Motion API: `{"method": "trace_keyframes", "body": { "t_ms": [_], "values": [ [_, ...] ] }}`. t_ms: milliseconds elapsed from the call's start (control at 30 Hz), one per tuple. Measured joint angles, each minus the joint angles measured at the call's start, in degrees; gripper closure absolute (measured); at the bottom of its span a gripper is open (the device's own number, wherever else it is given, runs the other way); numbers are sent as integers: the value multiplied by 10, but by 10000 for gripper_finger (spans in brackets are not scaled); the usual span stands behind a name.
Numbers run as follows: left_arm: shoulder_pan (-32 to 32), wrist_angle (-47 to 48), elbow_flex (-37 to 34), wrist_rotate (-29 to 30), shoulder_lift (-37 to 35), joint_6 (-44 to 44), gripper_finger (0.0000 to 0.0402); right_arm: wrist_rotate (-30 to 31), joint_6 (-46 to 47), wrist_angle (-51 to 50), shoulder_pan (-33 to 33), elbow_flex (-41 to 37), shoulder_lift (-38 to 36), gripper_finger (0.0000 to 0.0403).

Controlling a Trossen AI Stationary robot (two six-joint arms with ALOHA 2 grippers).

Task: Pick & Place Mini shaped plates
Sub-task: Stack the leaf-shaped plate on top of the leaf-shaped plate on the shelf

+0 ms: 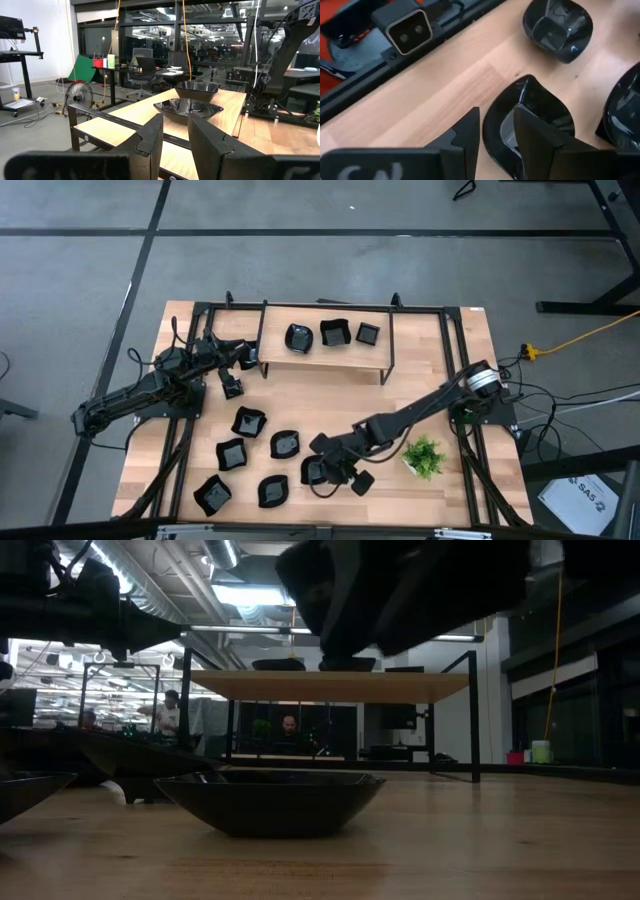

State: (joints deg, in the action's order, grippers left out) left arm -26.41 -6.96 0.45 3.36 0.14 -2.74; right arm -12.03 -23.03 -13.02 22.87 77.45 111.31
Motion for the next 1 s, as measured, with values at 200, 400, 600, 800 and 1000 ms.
{"method": "trace_keyframes", "body": {
  "t_ms": [200, 400, 600, 800, 1000],
  "values": [
    [0, 0, 0, 0, 0, 0, 315, 10, 0, 2, 0, 0, 16, 283],
    [0, -1, 0, 0, 0, 0, 315, 4, -29, -1, 11, 0, 16, 283],
    [0, -1, 0, 0, 0, 0, 315, 4, -31, 5, 25, 1, 27, 283],
    [0, -1, 0, 0, 0, 0, 315, 26, -31, 16, 26, 0, 48, 283],
    [0, -1, 0, 0, 0, 0, 315, 24, -31, 17, 26, 0, 50, 283]
  ]
}}
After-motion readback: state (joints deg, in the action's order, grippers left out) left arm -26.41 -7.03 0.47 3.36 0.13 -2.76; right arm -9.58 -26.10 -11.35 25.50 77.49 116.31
